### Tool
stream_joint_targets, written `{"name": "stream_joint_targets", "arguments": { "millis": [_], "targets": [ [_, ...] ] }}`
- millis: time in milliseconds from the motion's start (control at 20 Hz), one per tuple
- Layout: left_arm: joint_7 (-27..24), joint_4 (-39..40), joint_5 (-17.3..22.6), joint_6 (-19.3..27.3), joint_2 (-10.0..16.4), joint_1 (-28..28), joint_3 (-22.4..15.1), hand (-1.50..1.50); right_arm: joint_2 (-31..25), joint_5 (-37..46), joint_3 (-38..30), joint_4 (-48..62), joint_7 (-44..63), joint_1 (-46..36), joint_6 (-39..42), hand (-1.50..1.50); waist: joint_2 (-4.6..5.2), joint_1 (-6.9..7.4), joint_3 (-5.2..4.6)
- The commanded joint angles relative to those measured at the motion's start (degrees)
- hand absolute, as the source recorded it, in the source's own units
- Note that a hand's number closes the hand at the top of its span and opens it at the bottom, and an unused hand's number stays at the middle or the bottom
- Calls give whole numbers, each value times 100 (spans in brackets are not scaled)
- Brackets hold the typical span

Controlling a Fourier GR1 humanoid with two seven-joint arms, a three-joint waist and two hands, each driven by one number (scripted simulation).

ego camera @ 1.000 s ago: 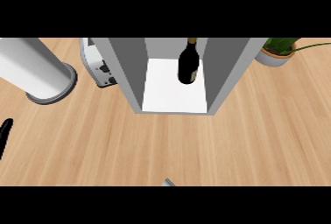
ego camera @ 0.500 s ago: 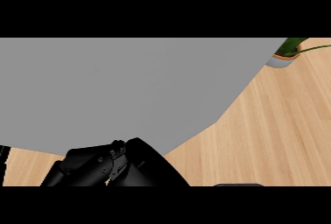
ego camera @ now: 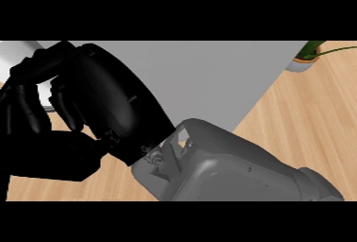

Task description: Pick up the wine, place it into the cabinet and close the cabinet

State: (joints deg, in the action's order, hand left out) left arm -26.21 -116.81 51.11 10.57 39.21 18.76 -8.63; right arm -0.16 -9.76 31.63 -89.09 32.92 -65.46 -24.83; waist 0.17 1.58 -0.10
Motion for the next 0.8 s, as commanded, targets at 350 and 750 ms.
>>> {"name": "stream_joint_targets", "arguments": {
  "millis": [350,750],
  "targets": [
    [358,-278,-89,-31,-74,16,321,-150,-35,-285,-1226,2371,-1402,-504,971,150,2,14,8],
    [473,52,-204,88,-177,-360,245,-150,-562,-498,-1320,2788,-1893,-404,1328,150,60,-78,6]
  ]
}}
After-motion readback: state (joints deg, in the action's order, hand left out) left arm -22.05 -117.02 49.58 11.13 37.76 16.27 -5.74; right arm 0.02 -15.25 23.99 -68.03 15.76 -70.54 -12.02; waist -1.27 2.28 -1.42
